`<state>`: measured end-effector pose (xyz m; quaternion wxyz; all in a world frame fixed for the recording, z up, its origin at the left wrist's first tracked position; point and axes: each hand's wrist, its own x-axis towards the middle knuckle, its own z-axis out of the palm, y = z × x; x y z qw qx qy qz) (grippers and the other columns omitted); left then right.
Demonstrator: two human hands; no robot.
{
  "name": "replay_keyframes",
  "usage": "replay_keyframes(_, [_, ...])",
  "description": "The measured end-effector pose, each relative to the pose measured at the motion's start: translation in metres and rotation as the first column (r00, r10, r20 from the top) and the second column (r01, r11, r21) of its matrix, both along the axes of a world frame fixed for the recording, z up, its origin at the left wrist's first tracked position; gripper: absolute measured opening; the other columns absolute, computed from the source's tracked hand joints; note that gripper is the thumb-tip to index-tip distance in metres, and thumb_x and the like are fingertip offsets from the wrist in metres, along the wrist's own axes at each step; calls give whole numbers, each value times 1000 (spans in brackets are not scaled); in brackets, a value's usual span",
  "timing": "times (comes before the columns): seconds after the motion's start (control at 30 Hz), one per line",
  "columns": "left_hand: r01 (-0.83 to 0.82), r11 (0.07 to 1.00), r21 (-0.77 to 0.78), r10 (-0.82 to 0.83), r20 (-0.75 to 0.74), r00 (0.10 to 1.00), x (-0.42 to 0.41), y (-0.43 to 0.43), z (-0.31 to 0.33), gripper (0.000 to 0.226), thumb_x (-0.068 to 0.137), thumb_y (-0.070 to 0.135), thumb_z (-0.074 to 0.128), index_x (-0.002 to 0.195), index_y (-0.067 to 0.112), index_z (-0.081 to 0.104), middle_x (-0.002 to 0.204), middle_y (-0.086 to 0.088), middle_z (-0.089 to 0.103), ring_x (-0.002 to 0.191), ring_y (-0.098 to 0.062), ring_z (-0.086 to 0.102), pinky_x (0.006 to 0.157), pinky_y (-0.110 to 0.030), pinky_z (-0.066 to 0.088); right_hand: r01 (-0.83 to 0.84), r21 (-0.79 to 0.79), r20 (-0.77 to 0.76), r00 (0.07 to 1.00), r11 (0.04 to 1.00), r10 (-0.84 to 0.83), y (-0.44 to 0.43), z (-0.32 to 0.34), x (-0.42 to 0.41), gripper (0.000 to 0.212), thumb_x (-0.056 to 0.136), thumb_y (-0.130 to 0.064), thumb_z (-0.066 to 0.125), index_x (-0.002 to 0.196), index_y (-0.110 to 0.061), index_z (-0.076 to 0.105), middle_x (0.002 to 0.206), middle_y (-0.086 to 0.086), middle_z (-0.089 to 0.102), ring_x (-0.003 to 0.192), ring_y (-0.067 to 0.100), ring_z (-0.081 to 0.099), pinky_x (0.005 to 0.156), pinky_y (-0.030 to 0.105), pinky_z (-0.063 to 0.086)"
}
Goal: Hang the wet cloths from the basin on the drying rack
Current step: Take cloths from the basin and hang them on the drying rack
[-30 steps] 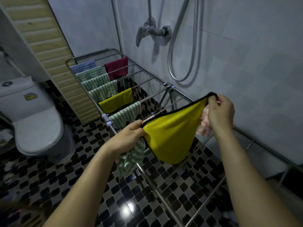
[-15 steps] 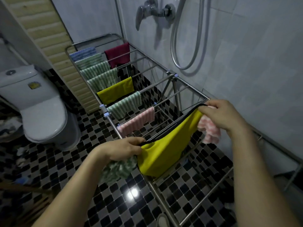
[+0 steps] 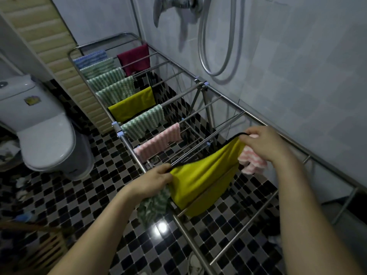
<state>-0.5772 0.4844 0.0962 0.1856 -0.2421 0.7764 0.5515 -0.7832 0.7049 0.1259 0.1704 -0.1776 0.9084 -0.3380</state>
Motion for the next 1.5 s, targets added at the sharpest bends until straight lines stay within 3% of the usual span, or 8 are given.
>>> replay_keyframes(0.13, [-508, 861, 4, 490, -273, 828, 15, -12, -13, 19, 101, 9, 38, 91, 18, 52, 81, -9, 49, 68, -21, 45, 60, -34, 37, 60, -1, -128, 990, 998, -60, -17, -2, 0, 28, 93, -29, 59, 115, -15, 69, 112, 7, 70, 90, 24, 63, 78, 30, 45])
replay_keyframes(0.33, [-770, 628, -118, 659, -447, 606, 11, -19, -8, 15, 101, 8, 33, 98, 14, 46, 74, 0, 43, 59, -10, 38, 46, -16, 33, 130, -189, -222, 960, 973, -171, -79, -2, 5, 26, 93, -26, 60, 110, -10, 71, 107, 9, 72, 93, 22, 64, 72, 22, 40])
replay_keyframes(0.53, [-914, 402, -46, 874, -278, 399, -5, -39, -16, 18, 99, 14, 36, 112, 14, 49, 80, 2, 49, 63, -10, 44, 54, -25, 34, 75, -253, -144, 983, 965, -114, -126, -17, -2, 27, 97, -20, 54, 120, -14, 66, 117, 3, 69, 85, 7, 56, 58, 6, 33])
replay_keyframes(0.67, [-864, 468, -184, 840, -210, 500, -9, -45, -20, 19, 98, 13, 43, 116, 10, 45, 84, 0, 51, 64, -11, 47, 52, -27, 35, -56, -180, 100, 992, 982, 75, -133, -43, -8, 53, 95, -11, 51, 143, -31, 40, 138, 0, 55, 108, 16, 61, 84, 26, 49])
replay_keyframes(0.73, [-819, 522, -239, 796, -209, 568, -6, -44, -18, 23, 95, 13, 52, 115, 17, 42, 81, 4, 53, 63, -10, 51, 51, -27, 37, 11, -198, 197, 980, 980, 29, -127, -51, -13, 65, 92, -4, 52, 146, -36, 33, 134, -5, 57, 85, 16, 64, 64, 26, 52])
replay_keyframes(0.8, [-764, 572, -301, 722, -259, 642, -1, -44, -17, 28, 91, 14, 61, 113, 20, 45, 80, 6, 57, 62, -13, 58, 51, -29, 43, 170, -267, 243, 964, 949, -105, -113, -49, -19, 57, 89, -3, 56, 139, -28, 45, 122, -2, 62, 64, 10, 61, 46, 20, 46])
replay_keyframes(1.0, [-293, 780, -553, 318, -52, 947, 7, -27, -22, 9, 86, 38, 70, 81, 30, 69, 73, 16, 62, 68, -2, 59, 53, -20, 43, 263, -111, 237, 944, 959, -231, -66, -57, -29, 25, 82, -27, 65, 104, -16, 70, 101, 2, 68, 90, 26, 65, 85, 41, 53])
replay_keyframes(1.5, [-257, 655, -711, 223, -142, 964, 14, -20, -35, 12, 91, 33, 64, 95, 27, 73, 79, 13, 60, 67, -3, 54, 54, -17, 37, 210, -176, 156, 971, 962, -184, -80, -76, -42, 12, 87, -17, 59, 77, -13, 62, 71, 2, 59, 70, 20, 54, 60, 25, 41])
